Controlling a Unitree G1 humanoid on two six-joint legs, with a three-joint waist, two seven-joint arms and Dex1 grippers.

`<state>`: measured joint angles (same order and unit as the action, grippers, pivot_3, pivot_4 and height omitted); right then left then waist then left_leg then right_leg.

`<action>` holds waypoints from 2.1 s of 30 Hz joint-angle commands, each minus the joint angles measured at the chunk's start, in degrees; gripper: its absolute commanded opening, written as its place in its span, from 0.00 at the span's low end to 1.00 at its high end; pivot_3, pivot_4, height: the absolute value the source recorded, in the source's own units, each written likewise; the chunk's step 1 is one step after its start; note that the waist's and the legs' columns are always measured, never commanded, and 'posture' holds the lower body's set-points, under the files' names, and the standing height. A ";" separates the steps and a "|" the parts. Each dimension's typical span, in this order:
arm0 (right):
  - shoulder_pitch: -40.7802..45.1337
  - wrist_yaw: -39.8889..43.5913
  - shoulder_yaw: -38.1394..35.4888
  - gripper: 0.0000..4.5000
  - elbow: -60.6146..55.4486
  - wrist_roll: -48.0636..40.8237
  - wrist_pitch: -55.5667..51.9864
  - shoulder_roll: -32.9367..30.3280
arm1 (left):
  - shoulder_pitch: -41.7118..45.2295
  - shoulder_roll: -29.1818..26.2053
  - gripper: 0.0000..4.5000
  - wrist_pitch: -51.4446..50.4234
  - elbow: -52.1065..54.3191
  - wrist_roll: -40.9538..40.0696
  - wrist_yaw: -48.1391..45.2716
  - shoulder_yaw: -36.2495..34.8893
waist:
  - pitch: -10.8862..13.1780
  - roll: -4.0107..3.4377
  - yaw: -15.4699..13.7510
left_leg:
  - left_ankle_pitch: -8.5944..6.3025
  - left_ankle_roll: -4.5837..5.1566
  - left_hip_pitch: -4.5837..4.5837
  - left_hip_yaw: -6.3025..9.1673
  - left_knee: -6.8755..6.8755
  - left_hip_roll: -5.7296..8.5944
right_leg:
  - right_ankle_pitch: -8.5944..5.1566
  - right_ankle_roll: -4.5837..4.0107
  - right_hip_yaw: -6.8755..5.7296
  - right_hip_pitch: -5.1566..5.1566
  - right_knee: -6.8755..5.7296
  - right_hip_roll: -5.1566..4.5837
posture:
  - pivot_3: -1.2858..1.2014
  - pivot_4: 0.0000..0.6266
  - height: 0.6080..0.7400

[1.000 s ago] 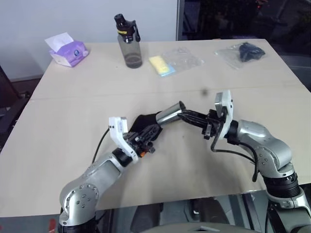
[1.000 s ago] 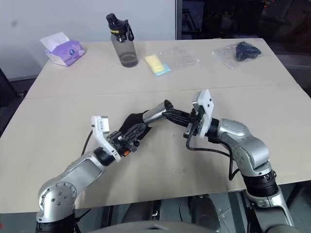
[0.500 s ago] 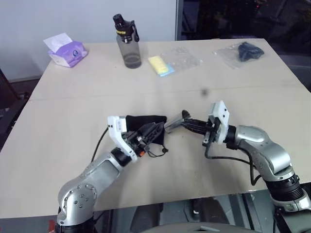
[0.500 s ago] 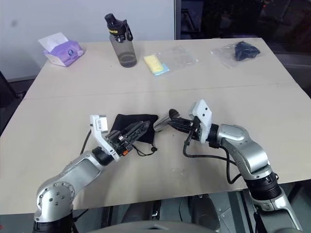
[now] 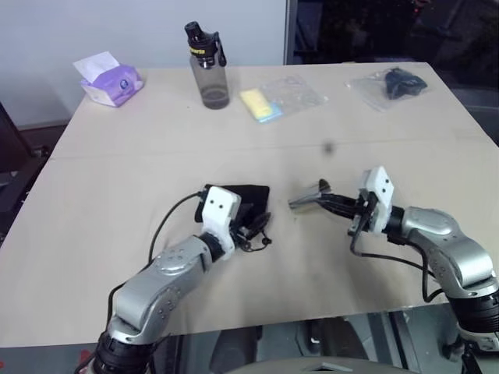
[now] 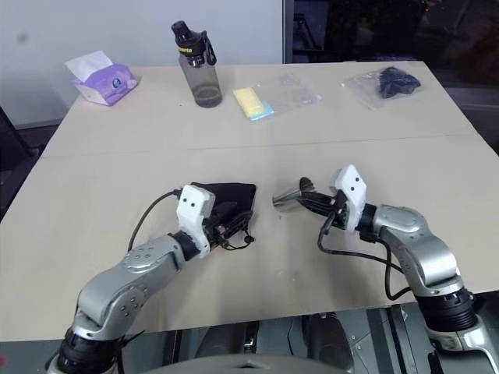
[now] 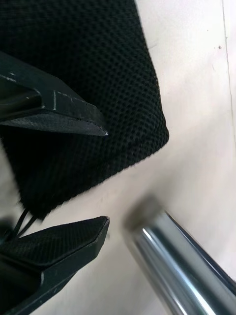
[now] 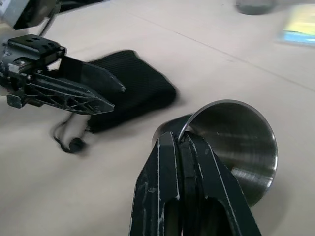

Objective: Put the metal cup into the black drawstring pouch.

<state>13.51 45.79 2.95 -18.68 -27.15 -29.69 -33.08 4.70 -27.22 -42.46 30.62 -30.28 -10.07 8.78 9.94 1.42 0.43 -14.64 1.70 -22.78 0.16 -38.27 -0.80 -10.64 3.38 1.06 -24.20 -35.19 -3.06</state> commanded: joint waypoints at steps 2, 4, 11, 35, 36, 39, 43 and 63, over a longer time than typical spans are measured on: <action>-0.20 0.25 -1.65 0.00 -1.73 -0.50 1.17 -0.16 | 2.06 -0.28 0.59 0.52 0.36 8.18 1.27 3.62 | 0.01 -0.01 0.24 | 0.00 0.00 0.00 0.00 0.03 -0.02 | 0.00 0.00 0.01 -0.01 0.02 0.01 | 0.52 0.24 1.00; -0.41 0.18 -1.61 0.00 -2.10 -0.56 1.16 -0.10 | 2.23 -0.25 0.59 0.26 0.34 10.64 1.47 4.84 | 0.01 -0.01 0.22 | 0.00 0.00 0.00 0.01 0.05 -0.02 | 0.01 -0.02 -0.01 -0.01 0.02 0.02 | 0.52 0.24 1.00; -0.27 0.24 -1.46 0.00 -1.91 -0.43 1.39 0.15 | 1.63 0.98 0.54 0.06 -0.64 15.04 0.86 5.45 | 0.01 -0.01 0.17 | 0.00 0.00 -0.01 0.04 0.04 -0.02 | 0.00 0.01 -0.01 0.00 0.03 0.01 | 0.52 0.24 1.00; 4.29 -6.35 -1.28 0.00 -9.64 -9.14 -3.11 9.81 | 1.00 14.79 0.00 -12.13 3.71 -20.36 -2.92 -23.09 | 0.01 -0.01 0.23 | 0.00 0.00 0.04 0.26 -0.02 -0.05 | 0.02 0.00 -0.08 0.00 -0.20 0.04 | 0.52 0.24 1.00; 4.63 -7.48 -1.33 0.00 -10.20 -9.78 -3.51 10.93 | 0.86 14.59 0.00 -12.64 3.69 -21.77 -2.79 -23.54 | 0.01 -0.01 0.24 | 0.00 0.00 0.04 0.27 -0.03 -0.05 | 0.02 0.00 -0.08 0.00 -0.21 0.04 | 0.52 0.24 1.00; 5.16 -9.55 -1.47 0.00 -11.26 -10.83 -4.53 12.48 | 0.65 14.51 0.00 -13.33 3.41 -25.48 -1.77 -24.42 | 0.00 -0.01 0.17 | 0.00 0.00 0.04 0.27 -0.04 -0.03 | 0.02 -0.01 -0.08 0.00 -0.22 0.04 | 0.52 0.24 1.00; 5.13 -10.94 -1.39 0.00 -11.81 -10.89 -4.98 12.47 | 0.06 15.67 0.00 -12.73 1.95 -31.79 0.05 -26.69 | 0.00 -0.01 0.21 | 0.01 0.00 0.05 0.29 -0.06 -0.01 | 0.11 -0.16 -0.01 0.01 -0.21 0.01 | 0.52 0.24 1.00; 3.38 -10.78 -0.87 0.00 -9.97 -8.77 -3.02 10.80 | -4.61 -6.27 0.63 6.63 2.94 -1.62 -12.28 -9.91 | 0.01 -0.04 0.22 | 0.00 -0.01 0.03 0.05 -0.03 0.01 | 0.10 -0.20 -0.01 -0.02 -0.16 0.00 | 0.52 0.24 1.00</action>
<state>16.70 34.71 2.82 -27.89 -36.09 -34.50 -22.19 -0.51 -32.39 -40.00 31.02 -37.20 -20.31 -3.97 9.95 1.38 0.64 -14.64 1.69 -22.75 0.19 -38.29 -0.79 -10.53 3.18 1.05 -24.22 -35.34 -3.06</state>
